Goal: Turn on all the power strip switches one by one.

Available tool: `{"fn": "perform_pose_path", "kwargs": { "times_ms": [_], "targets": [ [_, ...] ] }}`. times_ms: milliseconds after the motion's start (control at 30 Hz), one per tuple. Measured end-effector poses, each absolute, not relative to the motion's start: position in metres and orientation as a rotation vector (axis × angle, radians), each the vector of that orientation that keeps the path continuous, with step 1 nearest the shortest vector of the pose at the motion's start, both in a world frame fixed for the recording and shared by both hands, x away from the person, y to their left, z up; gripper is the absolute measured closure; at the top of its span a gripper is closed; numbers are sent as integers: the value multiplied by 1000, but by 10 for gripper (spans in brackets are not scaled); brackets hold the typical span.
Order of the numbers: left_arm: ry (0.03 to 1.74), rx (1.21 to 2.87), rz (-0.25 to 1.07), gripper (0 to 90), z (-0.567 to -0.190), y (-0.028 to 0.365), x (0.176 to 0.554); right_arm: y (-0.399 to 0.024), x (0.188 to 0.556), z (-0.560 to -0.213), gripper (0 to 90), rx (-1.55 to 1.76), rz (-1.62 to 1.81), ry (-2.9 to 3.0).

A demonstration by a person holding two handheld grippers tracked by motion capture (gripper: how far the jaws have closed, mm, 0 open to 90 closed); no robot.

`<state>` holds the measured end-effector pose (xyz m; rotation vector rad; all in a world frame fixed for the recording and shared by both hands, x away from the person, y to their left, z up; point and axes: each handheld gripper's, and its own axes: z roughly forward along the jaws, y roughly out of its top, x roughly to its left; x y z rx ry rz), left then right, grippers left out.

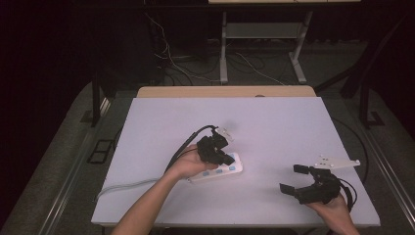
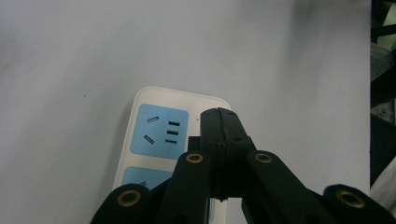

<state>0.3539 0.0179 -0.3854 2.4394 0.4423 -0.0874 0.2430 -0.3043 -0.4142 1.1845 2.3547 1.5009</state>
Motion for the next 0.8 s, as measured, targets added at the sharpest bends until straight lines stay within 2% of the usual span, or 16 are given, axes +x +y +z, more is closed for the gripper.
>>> {"fn": "perform_pose_path", "kwargs": {
  "times_ms": [800],
  "targets": [
    [425,2475,-95,896,-402,6,357,-304,243,-415,10,1183,1502,2360]
  ]
}}
